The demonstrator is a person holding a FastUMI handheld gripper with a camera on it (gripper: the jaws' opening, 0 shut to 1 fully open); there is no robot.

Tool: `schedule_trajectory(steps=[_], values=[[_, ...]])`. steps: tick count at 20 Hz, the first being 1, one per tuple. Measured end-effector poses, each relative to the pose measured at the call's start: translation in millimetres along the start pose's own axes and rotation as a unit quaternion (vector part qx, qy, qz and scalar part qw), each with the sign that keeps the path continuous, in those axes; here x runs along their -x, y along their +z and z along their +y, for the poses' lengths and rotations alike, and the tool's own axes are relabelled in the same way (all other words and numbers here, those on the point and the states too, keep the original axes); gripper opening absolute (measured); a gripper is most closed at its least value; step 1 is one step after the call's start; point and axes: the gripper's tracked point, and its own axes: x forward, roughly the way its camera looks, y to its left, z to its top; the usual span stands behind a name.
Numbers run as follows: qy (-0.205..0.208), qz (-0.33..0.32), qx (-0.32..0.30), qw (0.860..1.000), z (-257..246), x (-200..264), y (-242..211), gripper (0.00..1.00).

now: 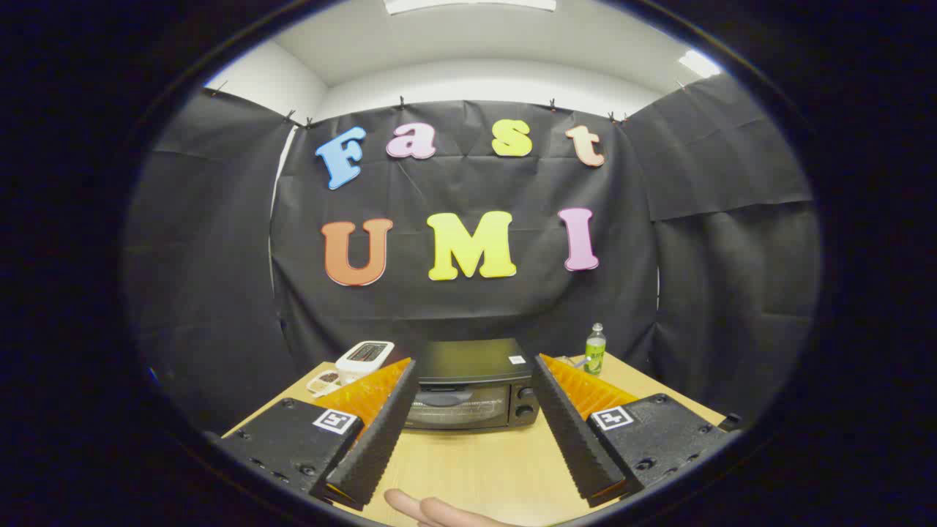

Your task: Open the toaster oven, put the food inside, and close the toaster oven door.

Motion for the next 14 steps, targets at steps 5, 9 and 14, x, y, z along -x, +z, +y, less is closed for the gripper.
schedule_trajectory(steps=[5, 9, 14], values=[[-0.024, 0.001, 0.014, 1.0, -15, -4, -4, 1.0], [-0.031, 0.0, 0.019, 0.999, -15, -8, -9, 1.0], [-0.022, 0.01, 0.018, 1.0, -12, -12, -17, 1.0]])
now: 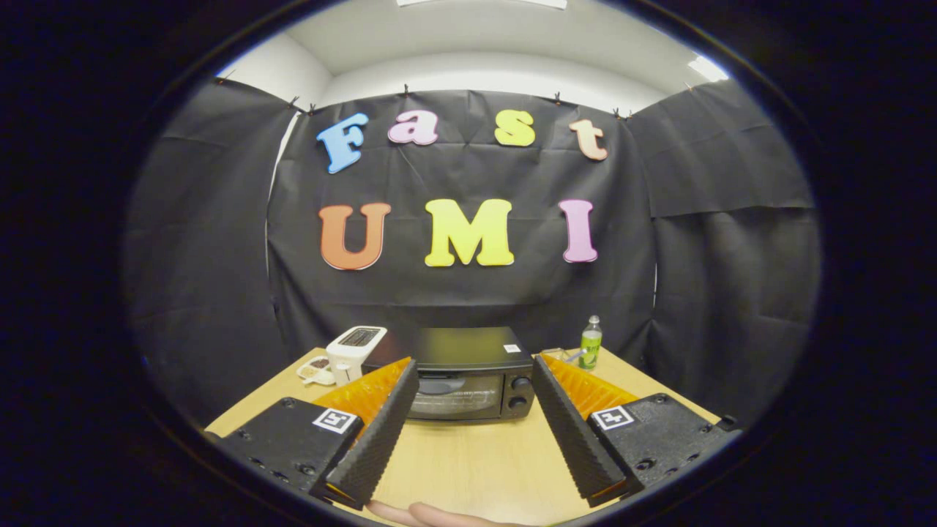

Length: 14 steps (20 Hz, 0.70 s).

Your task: Open the toaster oven, put the food inside, and close the toaster oven door.

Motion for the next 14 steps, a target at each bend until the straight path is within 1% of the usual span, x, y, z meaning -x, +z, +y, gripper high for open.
schedule_trajectory(steps=[5, 7, 14], values=[[0.011, 0.009, -0.013, 1.0, 5, -14, -8, 1.0], [0.007, 0.012, -0.022, 1.0, 3, -23, -11, 1.0], [0.009, 0.04, -0.025, 0.999, 6, -70, -28, 1.0]])
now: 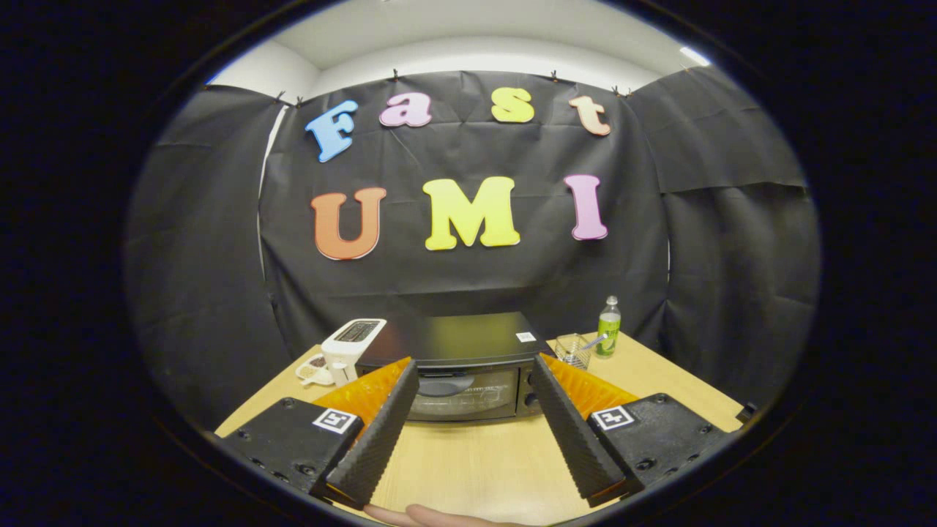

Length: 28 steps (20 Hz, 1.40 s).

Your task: Open the toaster oven, put the food inside, and close the toaster oven door.

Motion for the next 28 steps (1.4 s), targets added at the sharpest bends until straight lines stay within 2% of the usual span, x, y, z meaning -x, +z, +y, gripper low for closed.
schedule_trajectory(steps=[9, 12, 15, 19, 28], values=[[0.004, 0.061, 0.022, 0.998, 30, -117, -43, 1.0], [0.021, 0.066, 0.024, 0.997, 51, -145, -52, 1.0], [0.03, 0.079, 0.023, 0.996, 57, -159, -67, 1.0], [0.013, 0.1, 0.022, 0.995, 43, -173, -83, 1.0], [0.013, 0.107, 0.027, 0.994, 45, -159, -93, 1.0]])
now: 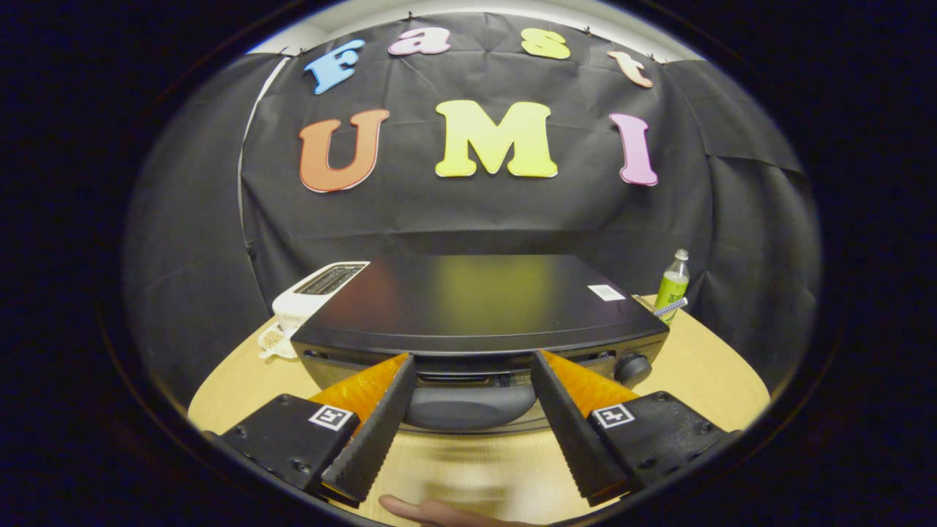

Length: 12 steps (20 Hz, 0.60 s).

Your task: Open the toaster oven, put the food inside, and close the toaster oven door.

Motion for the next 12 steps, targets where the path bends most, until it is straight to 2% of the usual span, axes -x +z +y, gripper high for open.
schedule_trajectory(steps=[12], values=[[0.0, 0.058, 0.012, 0.998, -2, 48, -53, 1.0]])
